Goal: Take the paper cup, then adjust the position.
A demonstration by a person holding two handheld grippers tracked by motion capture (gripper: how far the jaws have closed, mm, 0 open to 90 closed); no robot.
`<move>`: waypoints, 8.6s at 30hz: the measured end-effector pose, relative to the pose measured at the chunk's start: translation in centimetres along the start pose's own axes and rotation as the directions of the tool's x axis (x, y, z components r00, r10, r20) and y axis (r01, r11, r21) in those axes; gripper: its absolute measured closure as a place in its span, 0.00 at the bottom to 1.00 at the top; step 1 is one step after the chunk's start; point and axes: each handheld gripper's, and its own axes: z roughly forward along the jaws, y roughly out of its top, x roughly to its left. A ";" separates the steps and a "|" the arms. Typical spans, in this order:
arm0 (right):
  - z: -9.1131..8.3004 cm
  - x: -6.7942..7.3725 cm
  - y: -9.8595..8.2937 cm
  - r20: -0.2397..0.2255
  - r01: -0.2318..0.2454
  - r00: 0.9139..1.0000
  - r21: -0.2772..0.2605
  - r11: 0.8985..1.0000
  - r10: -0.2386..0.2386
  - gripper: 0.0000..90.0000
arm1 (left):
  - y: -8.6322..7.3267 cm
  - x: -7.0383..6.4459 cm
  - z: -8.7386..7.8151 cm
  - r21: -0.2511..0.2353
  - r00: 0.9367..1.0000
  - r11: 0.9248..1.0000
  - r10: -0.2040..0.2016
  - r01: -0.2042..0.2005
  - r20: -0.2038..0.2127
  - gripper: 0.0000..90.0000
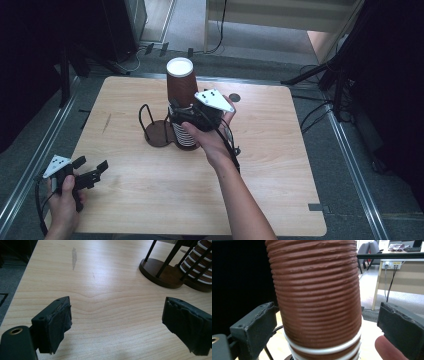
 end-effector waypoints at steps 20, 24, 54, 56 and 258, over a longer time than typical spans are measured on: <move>2.9 0.7 0.3 0.015 0.020 1.000 0.029 0.999 -0.020 0.07 | 0.0 0.0 0.0 0.007 1.000 1.000 0.003 -0.003 0.000 0.10; 3.4 0.9 0.3 0.033 0.028 0.999 0.024 0.999 -0.029 0.07 | 0.0 0.0 0.0 0.006 1.000 1.000 0.000 0.000 0.003 0.10; 2.6 1.9 3.4 0.043 0.059 0.997 -0.030 0.998 -0.057 0.13 | 0.0 0.0 0.0 0.003 1.000 1.000 -0.003 0.003 -0.001 0.10; 2.5 2.0 3.8 0.043 0.058 0.997 -0.032 0.998 -0.057 0.13 | 0.0 0.0 0.0 0.003 1.000 1.000 -0.004 0.004 0.001 0.10; -10.4 -3.1 -13.4 0.188 0.245 0.947 0.102 0.964 -0.261 0.14 | 7.2 -19.5 3.2 -0.039 0.790 0.928 0.338 -0.371 0.511 0.07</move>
